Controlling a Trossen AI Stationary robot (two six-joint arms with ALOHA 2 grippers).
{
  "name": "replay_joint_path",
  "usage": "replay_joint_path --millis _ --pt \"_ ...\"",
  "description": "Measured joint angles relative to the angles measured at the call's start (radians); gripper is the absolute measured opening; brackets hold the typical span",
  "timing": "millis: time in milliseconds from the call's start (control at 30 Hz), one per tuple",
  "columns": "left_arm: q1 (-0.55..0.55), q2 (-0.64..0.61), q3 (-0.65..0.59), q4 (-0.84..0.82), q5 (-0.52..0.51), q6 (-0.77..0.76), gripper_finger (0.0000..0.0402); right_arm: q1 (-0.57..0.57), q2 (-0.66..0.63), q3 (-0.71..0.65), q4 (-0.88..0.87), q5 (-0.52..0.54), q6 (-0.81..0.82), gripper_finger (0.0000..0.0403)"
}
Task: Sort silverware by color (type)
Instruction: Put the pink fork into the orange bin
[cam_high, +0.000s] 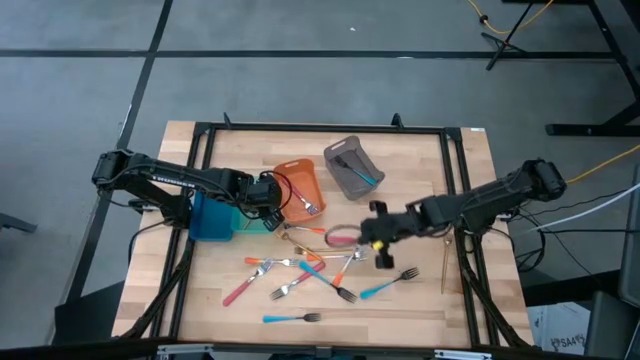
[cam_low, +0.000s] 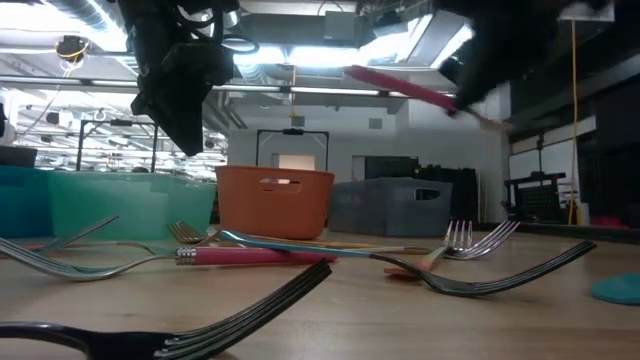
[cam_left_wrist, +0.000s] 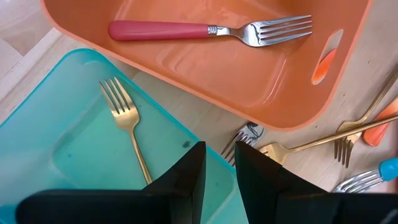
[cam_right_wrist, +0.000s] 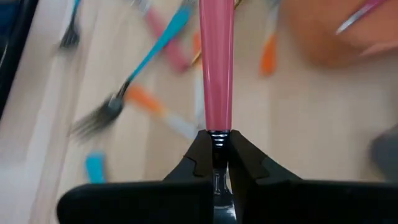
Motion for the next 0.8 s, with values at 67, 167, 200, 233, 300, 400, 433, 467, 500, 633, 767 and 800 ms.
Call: replay_joint_path --millis 67,167,200,233,300,400,433,467,500,633,767,800 --pt "0.000 0.000 0.000 0.000 0.000 0.000 0.0079 -0.044 0.000 0.018 0.036 0.017 -0.013 0.0008" --pt "0.000 0.000 0.000 0.000 0.000 0.000 0.0079 -0.111 0.000 0.030 0.144 0.029 -0.018 0.0008" --pt "0.000 0.000 0.000 0.000 0.000 0.000 0.0079 -0.133 0.000 0.030 0.183 0.030 -0.018 0.0008" --pt "0.000 0.000 0.000 0.000 0.000 0.000 0.0079 -0.154 0.000 0.030 0.220 0.030 -0.018 0.0008" --pt "0.000 0.000 0.000 0.000 0.000 0.000 0.0079 -0.194 0.000 0.030 0.288 0.025 -0.018 0.0008" --pt "0.000 0.000 0.000 0.000 0.000 0.000 0.0079 -0.245 0.012 0.031 0.376 0.022 -0.018 0.0008" --pt "0.000 0.000 0.000 0.000 0.000 0.000 0.0079 -0.260 0.019 0.031 0.394 0.022 -0.018 0.0008" --pt "0.000 0.000 0.000 0.001 -0.001 0.000 0.0079 -0.274 0.031 0.031 0.429 0.022 -0.018 0.0008" --pt "0.000 0.000 0.000 0.003 -0.001 0.000 0.0079 -0.286 0.040 0.031 0.463 0.022 -0.017 0.0008" --pt "0.000 0.000 -0.001 0.029 -0.001 0.000 0.0079 -0.324 0.103 0.031 0.585 0.021 -0.017 0.0008" --pt "0.000 0.000 -0.001 0.041 0.000 0.000 0.0079 -0.353 0.178 0.031 0.731 0.007 -0.013 0.0008" --pt "0.000 0.000 -0.001 0.042 0.000 0.000 0.0079 -0.359 0.198 0.031 0.763 0.001 0.000 0.0008"
